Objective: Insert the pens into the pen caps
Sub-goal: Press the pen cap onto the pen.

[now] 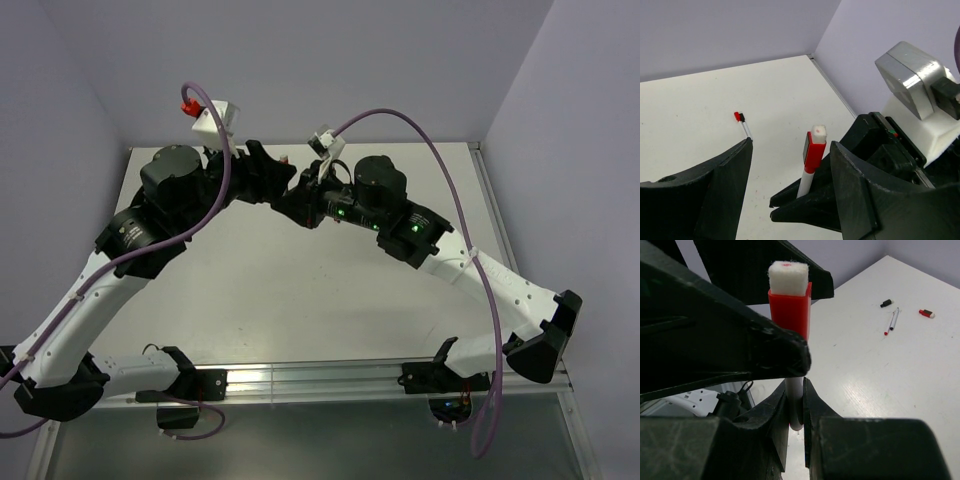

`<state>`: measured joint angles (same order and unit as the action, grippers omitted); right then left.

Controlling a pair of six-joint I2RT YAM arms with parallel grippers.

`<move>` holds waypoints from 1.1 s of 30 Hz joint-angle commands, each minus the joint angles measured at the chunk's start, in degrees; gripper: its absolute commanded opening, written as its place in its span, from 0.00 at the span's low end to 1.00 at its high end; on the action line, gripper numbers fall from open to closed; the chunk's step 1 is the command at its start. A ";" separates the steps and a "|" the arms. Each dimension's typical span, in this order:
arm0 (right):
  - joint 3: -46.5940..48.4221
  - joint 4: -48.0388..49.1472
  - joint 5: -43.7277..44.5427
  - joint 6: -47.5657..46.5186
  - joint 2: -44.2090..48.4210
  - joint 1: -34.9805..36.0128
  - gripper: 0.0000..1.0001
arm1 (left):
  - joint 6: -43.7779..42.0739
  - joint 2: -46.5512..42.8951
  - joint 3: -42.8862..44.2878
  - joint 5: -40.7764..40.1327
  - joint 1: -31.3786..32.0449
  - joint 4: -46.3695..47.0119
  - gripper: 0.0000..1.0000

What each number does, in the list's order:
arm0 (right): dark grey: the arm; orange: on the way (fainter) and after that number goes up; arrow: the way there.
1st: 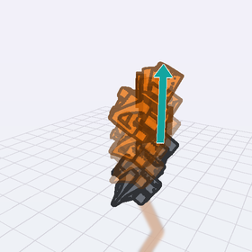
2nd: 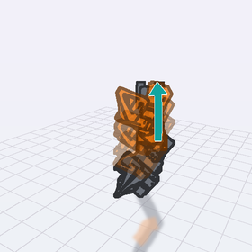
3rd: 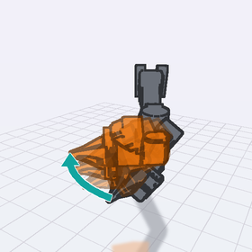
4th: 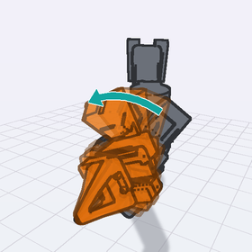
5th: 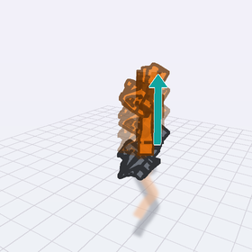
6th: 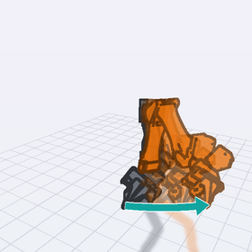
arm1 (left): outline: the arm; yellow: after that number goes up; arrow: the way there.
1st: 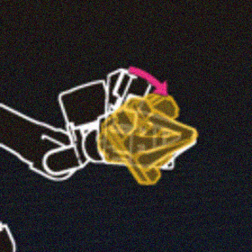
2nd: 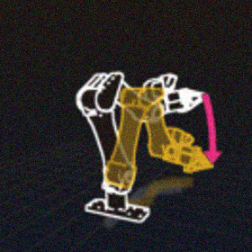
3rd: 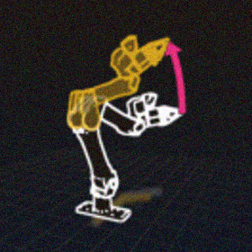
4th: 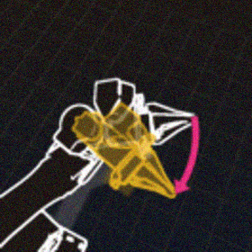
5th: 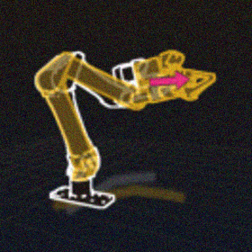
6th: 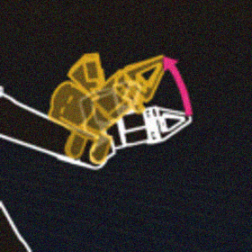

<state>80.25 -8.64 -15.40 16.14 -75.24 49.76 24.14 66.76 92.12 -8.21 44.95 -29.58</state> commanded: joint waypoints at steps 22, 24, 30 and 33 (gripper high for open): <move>3.51 -0.85 2.83 -2.16 -1.13 1.22 0.00 | -0.32 1.70 3.42 6.36 -3.29 1.29 0.39; 3.69 -0.93 3.27 -2.25 -1.13 1.39 0.00 | -0.32 1.36 2.90 6.45 -3.29 1.11 0.36; 5.18 -1.90 3.62 -2.43 -1.57 1.31 0.00 | -0.76 0.56 1.49 7.24 -3.29 0.58 0.50; 5.62 -2.08 3.53 -2.52 -1.57 1.22 0.00 | -1.03 0.39 1.31 7.33 -3.29 0.14 0.51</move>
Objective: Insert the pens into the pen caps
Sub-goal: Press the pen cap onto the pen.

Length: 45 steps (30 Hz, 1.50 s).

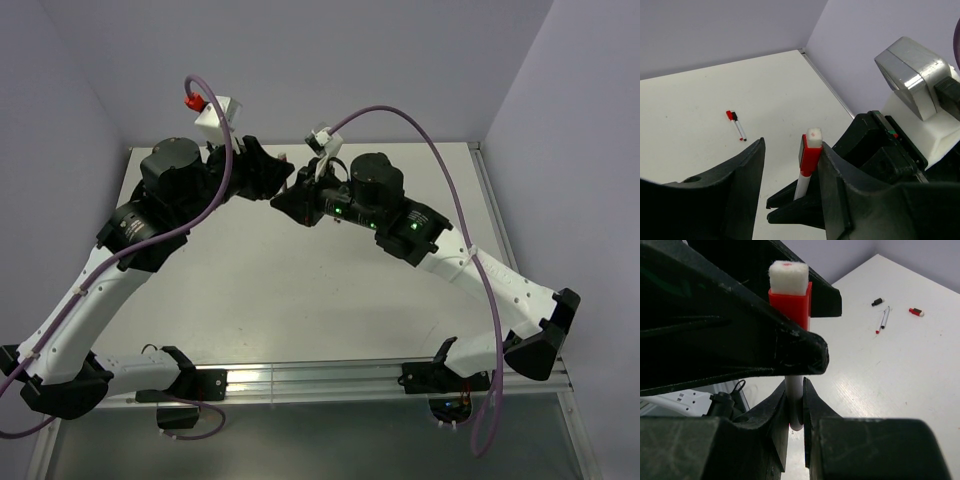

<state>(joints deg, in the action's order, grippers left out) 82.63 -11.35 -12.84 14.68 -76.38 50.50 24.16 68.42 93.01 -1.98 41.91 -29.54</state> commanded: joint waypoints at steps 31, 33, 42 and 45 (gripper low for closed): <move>8.07 0.36 5.36 -2.46 -0.88 -0.48 0.00 | -1.75 -1.01 -3.80 1.54 -0.16 -0.87 0.00; 9.56 1.51 4.59 -1.24 -0.96 -1.80 0.00 | -1.40 -1.45 -5.46 2.32 0.01 -0.61 0.00; 22.99 2.56 1.68 -1.67 -4.13 -8.92 0.00 | 1.23 -3.03 -15.48 3.38 1.33 1.41 0.00; 26.26 2.48 1.15 -2.19 -5.09 -9.54 0.00 | 2.20 -3.30 -17.94 3.82 1.77 2.55 0.00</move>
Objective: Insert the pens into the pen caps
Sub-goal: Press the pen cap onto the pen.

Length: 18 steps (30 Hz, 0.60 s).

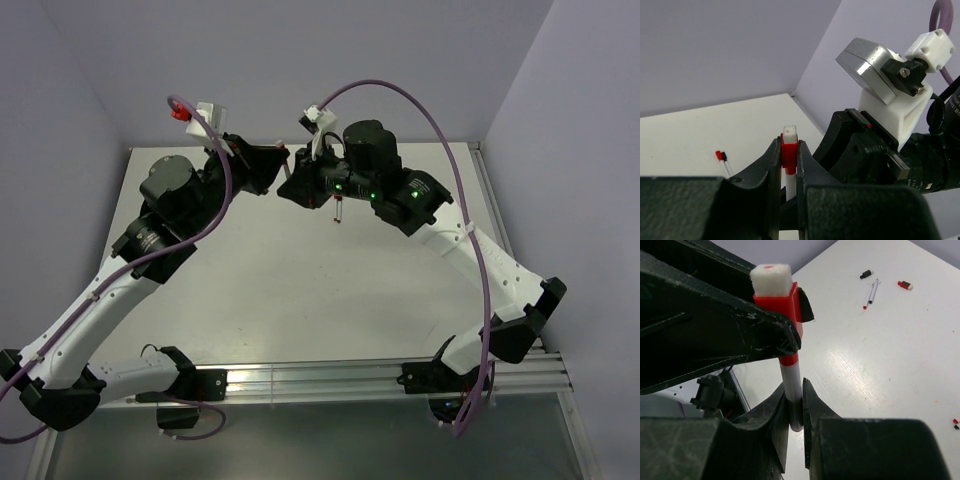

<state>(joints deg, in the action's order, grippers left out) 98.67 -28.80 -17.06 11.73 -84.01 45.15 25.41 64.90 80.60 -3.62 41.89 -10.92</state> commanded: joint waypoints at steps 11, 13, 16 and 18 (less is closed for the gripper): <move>8.38 23.35 5.02 0.49 3.76 -4.28 0.00 | 1.22 1.45 -8.43 8.45 3.37 -15.89 0.00; 8.55 23.35 4.76 0.23 3.68 -4.28 0.00 | 1.22 1.54 -8.53 8.98 3.55 -15.98 0.00; 9.08 23.26 4.75 0.05 3.59 -4.28 0.00 | 1.13 2.24 -8.53 9.68 3.72 -16.41 0.00; 9.26 23.43 4.84 -0.04 3.67 -4.28 0.00 | 1.05 2.51 -8.61 10.21 3.90 -16.77 0.00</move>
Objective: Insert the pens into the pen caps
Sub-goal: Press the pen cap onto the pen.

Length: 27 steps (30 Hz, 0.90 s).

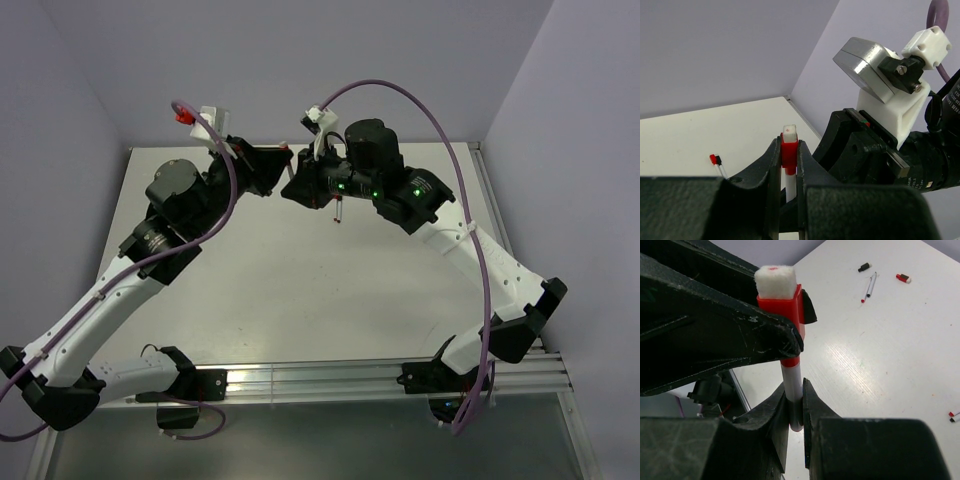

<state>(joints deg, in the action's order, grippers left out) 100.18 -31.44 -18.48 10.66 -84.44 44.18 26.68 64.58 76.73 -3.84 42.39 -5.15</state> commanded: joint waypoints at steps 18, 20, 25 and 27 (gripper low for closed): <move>2.66 27.66 4.16 3.32 5.25 -3.31 0.00 | 0.57 1.78 -1.24 2.36 3.84 -21.49 0.00; -0.07 27.49 2.49 3.93 6.04 -3.31 0.00 | 0.48 1.78 1.22 -0.02 3.66 -21.40 0.00; -8.49 29.15 0.03 5.34 9.38 -3.14 0.05 | -1.10 1.87 6.58 -4.24 3.14 -19.99 0.00; -10.17 29.16 -0.59 5.34 10.26 -2.96 0.07 | -1.71 2.22 7.90 -5.04 3.05 -19.55 0.00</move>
<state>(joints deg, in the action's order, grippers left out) 89.84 -19.73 -21.80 13.89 -79.68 43.62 26.55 65.93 83.07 -8.45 44.75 -13.21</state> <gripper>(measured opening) 0.183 0.164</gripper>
